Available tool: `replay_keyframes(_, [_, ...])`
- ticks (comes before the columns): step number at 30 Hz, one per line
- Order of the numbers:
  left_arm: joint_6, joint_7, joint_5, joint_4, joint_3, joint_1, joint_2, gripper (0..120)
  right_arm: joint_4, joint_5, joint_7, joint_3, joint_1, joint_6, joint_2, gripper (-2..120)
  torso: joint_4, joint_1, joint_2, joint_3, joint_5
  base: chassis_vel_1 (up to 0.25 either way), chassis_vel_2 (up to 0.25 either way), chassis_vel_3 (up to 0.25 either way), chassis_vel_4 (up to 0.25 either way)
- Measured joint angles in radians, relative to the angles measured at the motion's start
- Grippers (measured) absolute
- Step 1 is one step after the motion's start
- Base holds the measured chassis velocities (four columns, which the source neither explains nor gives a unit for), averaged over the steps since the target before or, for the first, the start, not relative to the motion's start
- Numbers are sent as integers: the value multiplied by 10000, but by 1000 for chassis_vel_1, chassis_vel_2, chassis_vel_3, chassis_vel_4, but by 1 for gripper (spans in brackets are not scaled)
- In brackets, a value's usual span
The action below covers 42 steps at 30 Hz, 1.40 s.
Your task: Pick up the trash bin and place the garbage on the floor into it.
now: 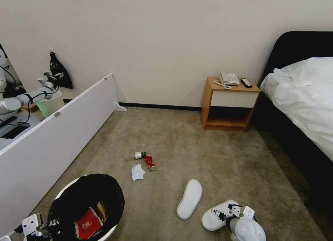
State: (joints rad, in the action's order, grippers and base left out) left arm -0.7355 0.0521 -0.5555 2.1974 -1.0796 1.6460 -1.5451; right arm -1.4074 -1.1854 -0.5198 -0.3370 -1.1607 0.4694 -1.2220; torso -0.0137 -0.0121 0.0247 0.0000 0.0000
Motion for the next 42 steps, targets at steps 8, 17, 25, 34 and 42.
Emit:
replay_keyframes(8, [0,-8,12,-1,23,2,5,2,396,201,156,2,158,-118,-109,100,-1,0,0,0,0,0,0,0,0])
replay_keyframes(17, [0,-33,59,-20,84,7,-17,2,880,419,296,148,507,-215,-275,100,0,0,0,0,1,0,0,0,0])
replay_keyframes(25, [0,-61,107,-17,108,35,-41,2,1205,634,510,324,730,-400,-491,80,-1,0,0,0,0,0,0,0,0])
replay_keyframes(34, [0,-72,122,-3,88,61,-54,2,1298,785,605,419,802,-497,-529,51,-1,0,0,0,-1,0,0,0,0])
replay_keyframes(42, [-1,-99,193,-46,96,74,-101,2,1399,971,705,460,825,-587,-517,22,0,0,0,0,0,0,0,0,0])
